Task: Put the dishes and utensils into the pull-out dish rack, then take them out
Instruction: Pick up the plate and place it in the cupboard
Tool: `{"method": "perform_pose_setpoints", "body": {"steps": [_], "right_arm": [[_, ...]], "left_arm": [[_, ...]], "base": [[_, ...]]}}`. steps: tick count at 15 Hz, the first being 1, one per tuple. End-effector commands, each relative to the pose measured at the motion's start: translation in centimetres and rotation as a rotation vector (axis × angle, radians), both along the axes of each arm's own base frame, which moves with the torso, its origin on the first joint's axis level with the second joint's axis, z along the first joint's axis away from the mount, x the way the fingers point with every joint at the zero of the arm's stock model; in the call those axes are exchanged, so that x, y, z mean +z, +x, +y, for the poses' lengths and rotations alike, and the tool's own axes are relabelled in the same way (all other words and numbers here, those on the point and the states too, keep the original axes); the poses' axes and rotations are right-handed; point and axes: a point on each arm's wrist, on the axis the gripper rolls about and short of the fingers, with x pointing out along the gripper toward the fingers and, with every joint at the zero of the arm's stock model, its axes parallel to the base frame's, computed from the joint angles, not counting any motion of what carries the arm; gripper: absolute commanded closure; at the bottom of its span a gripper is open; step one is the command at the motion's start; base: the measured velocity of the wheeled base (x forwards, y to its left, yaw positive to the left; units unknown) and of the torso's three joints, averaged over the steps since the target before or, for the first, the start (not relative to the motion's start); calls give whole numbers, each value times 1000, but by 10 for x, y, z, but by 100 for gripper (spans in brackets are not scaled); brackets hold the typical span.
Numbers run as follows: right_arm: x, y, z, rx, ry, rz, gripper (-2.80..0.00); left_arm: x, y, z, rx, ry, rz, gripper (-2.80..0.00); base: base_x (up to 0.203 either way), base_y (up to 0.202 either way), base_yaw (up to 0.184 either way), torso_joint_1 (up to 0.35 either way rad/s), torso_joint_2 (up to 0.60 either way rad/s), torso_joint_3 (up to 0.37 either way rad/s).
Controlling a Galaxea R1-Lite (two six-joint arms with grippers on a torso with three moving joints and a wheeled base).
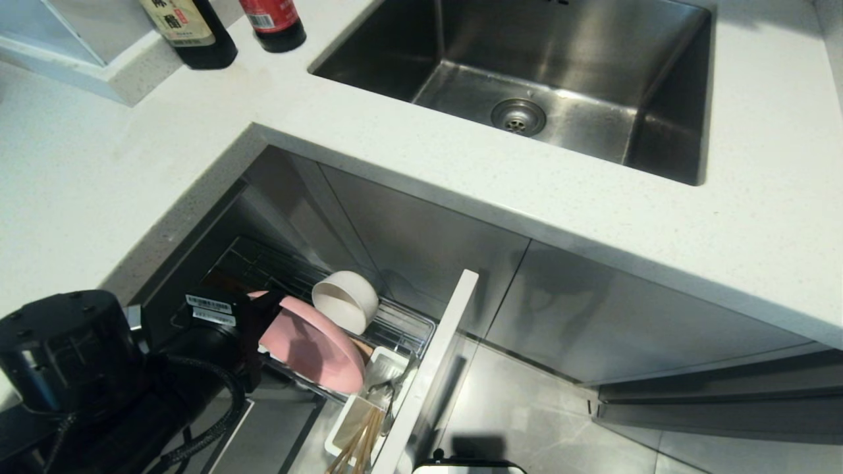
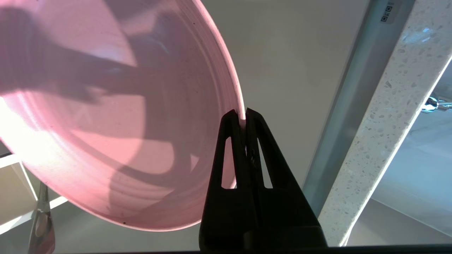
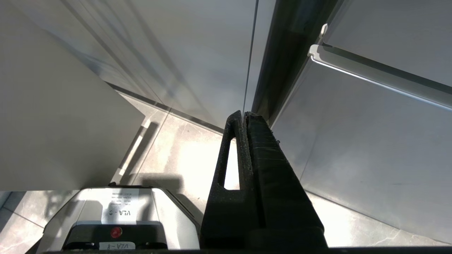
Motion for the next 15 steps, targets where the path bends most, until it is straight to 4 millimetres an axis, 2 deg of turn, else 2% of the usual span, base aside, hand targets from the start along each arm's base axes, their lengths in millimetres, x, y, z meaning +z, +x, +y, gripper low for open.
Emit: {"method": "perform_pose_setpoints", "body": {"steps": [1, 9, 15], "right_arm": [[0, 0, 0, 1, 0, 2, 0], [0, 0, 0, 1, 0, 2, 0], [0, 0, 0, 1, 0, 2, 0]], "left_arm": [[2, -1, 1, 4, -14, -9, 0], [1, -1, 5, -32, -53, -3, 0], [-4, 7, 10, -25, -49, 19, 0]], "base": [[0, 0, 0, 0, 0, 0], [0, 0, 0, 0, 0, 0], [0, 0, 0, 0, 0, 0]]}}
